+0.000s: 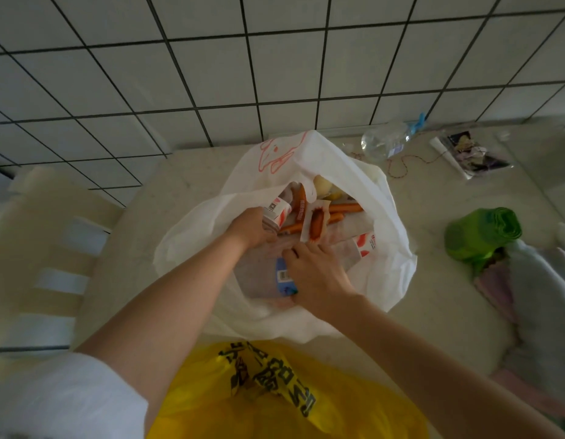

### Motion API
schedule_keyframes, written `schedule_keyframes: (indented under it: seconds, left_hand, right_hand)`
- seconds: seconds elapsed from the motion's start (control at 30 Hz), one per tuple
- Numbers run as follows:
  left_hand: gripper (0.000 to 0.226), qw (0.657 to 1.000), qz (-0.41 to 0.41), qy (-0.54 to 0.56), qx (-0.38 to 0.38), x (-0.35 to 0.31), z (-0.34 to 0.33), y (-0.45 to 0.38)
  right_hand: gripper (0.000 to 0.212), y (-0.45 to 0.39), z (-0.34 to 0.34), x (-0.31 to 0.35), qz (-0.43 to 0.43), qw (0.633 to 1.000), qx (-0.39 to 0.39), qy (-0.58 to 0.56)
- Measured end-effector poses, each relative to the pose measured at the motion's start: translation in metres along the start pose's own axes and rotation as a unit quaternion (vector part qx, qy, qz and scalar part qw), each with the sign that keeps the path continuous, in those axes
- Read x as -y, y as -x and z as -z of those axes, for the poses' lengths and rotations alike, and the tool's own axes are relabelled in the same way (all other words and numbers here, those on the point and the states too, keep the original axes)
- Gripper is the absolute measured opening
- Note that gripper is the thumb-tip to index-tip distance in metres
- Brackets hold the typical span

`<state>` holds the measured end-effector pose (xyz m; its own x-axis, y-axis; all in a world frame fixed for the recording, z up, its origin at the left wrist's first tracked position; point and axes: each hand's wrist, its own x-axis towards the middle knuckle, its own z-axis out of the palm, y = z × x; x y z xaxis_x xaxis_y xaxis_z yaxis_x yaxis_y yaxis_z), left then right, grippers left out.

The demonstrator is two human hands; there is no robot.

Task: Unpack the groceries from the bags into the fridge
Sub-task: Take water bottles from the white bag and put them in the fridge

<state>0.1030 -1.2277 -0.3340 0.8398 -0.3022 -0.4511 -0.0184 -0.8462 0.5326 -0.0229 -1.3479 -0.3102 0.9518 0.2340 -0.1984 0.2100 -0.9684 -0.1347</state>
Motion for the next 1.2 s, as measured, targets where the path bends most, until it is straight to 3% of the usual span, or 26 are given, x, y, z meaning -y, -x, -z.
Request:
schedule_keyframes:
  seconds: [0.2,0.3,0.5,0.7,0.87,1.0,1.1,1.2]
  left_hand:
    - [0.065,0.999,-0.011,0.043,-0.025,-0.018,0.007,0.022]
    - [0.076,0.998,-0.019,0.048,-0.023,-0.031,0.011,0.037]
    - [0.07,0.996,-0.054,0.062,-0.028,-0.045,0.028,0.084]
    - [0.062,0.982,-0.057,0.151,-0.103,-0.045,0.043,0.147]
    - [0.046,0.94,-0.022,0.324,-0.11,-0.031,0.03,0.209]
    - [0.055,0.88,0.026,0.468,-0.073,-0.004,0.0,0.256]
    - [0.065,0.859,0.04,0.507,-0.061,0.015,-0.022,0.291]
    - [0.062,0.845,0.052,0.529,-0.057,0.035,-0.042,0.322]
  right_hand:
    - [0.07,0.04,0.015,-0.019,-0.06,0.998,-0.013,-0.012]
    - [0.071,0.065,0.022,-0.021,-0.079,0.996,-0.012,-0.034]
    - [0.068,0.124,0.035,-0.022,-0.177,0.975,-0.045,-0.128]
    - [0.049,0.172,0.033,-0.022,-0.294,0.887,-0.082,-0.345]
    - [0.025,0.197,0.034,-0.009,-0.288,0.802,-0.102,-0.513]
    - [0.015,0.207,0.034,0.014,-0.257,0.752,-0.072,-0.603]
    - [0.023,0.211,0.027,0.029,-0.216,0.728,-0.059,-0.648]
    - [0.038,0.216,0.019,0.045,-0.176,0.711,-0.027,-0.681]
